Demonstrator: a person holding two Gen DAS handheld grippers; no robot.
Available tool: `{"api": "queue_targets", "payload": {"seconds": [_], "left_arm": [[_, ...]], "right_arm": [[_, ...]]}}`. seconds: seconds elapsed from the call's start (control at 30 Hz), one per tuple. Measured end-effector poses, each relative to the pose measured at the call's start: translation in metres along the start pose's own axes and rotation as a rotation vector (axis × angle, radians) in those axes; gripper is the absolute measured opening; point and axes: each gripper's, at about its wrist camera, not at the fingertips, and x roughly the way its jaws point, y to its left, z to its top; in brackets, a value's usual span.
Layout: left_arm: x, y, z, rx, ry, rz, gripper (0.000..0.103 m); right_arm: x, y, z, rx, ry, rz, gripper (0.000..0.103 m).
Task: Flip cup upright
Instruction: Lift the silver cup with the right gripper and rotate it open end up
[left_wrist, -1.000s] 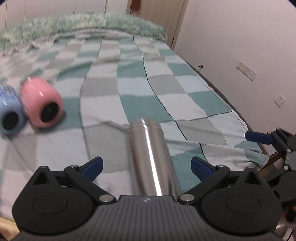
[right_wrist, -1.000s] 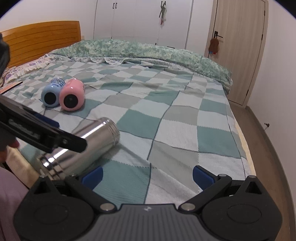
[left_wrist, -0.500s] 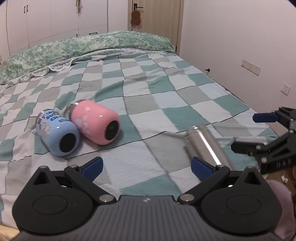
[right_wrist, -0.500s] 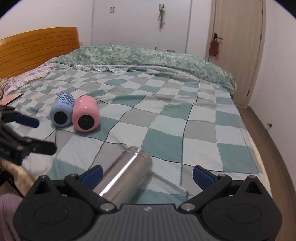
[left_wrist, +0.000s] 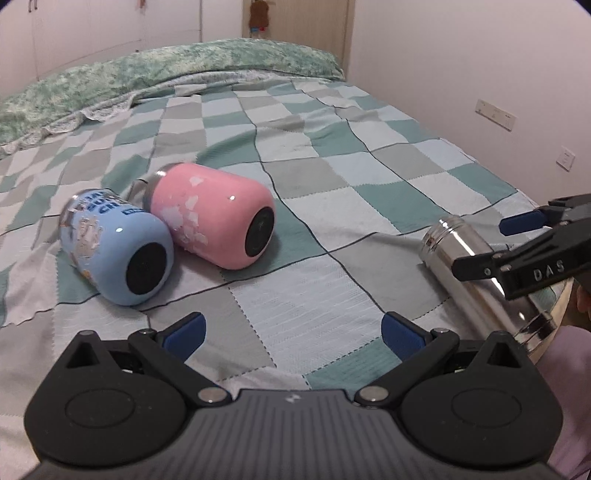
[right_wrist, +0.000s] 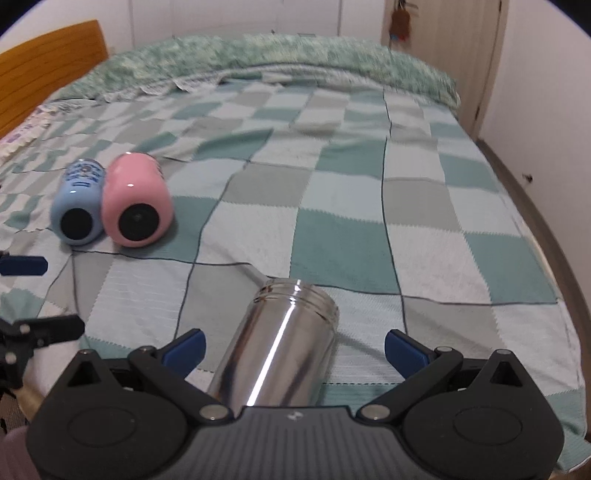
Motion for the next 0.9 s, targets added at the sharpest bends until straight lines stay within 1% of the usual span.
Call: {"api": "queue_targets", "payload": {"seconds": [0.17, 0.3, 0.4, 0.43, 0.47, 0.5, 0.6, 0.63, 0.8, 0.9], "left_arm": [[0.013, 0.006, 0.000, 0.017, 0.002, -0.035, 0.103], [0.021, 0.006, -0.001, 0.026, -0.001, -0.047, 0.103], [0.026, 0.007, -0.001, 0.026, 0.005, -0.060, 0.103], [0.027, 0.008, -0.002, 0.026, 0.005, -0.061, 0.103], [0.028, 0.008, -0.002, 0.024, 0.004, -0.063, 0.103], [0.028, 0.009, -0.002, 0.020, 0.003, -0.065, 0.103], [0.029, 0.011, -0.004, 0.015, -0.001, -0.069, 0.103], [0.029, 0.011, -0.004, 0.013, -0.002, -0.068, 0.103], [0.026, 0.011, -0.004, 0.009, -0.009, -0.069, 0.103], [0.023, 0.009, -0.003, 0.008, -0.015, -0.071, 0.103]], "right_arm": [[0.018, 0.001, 0.009, 0.048, 0.067, -0.005, 0.103], [0.028, 0.002, 0.013, 0.063, 0.096, -0.012, 0.103], [0.038, 0.005, 0.017, 0.070, 0.120, -0.039, 0.101], [0.042, 0.005, 0.017, 0.075, 0.131, -0.041, 0.097], [0.044, 0.005, 0.018, 0.082, 0.139, -0.042, 0.090], [0.047, 0.005, 0.019, 0.088, 0.148, -0.043, 0.088], [0.051, 0.003, 0.020, 0.112, 0.165, -0.019, 0.075], [0.052, 0.002, 0.019, 0.118, 0.170, -0.016, 0.067], [0.052, -0.007, 0.019, 0.160, 0.176, 0.037, 0.067], [0.047, -0.012, 0.017, 0.179, 0.150, 0.065, 0.067]]}}
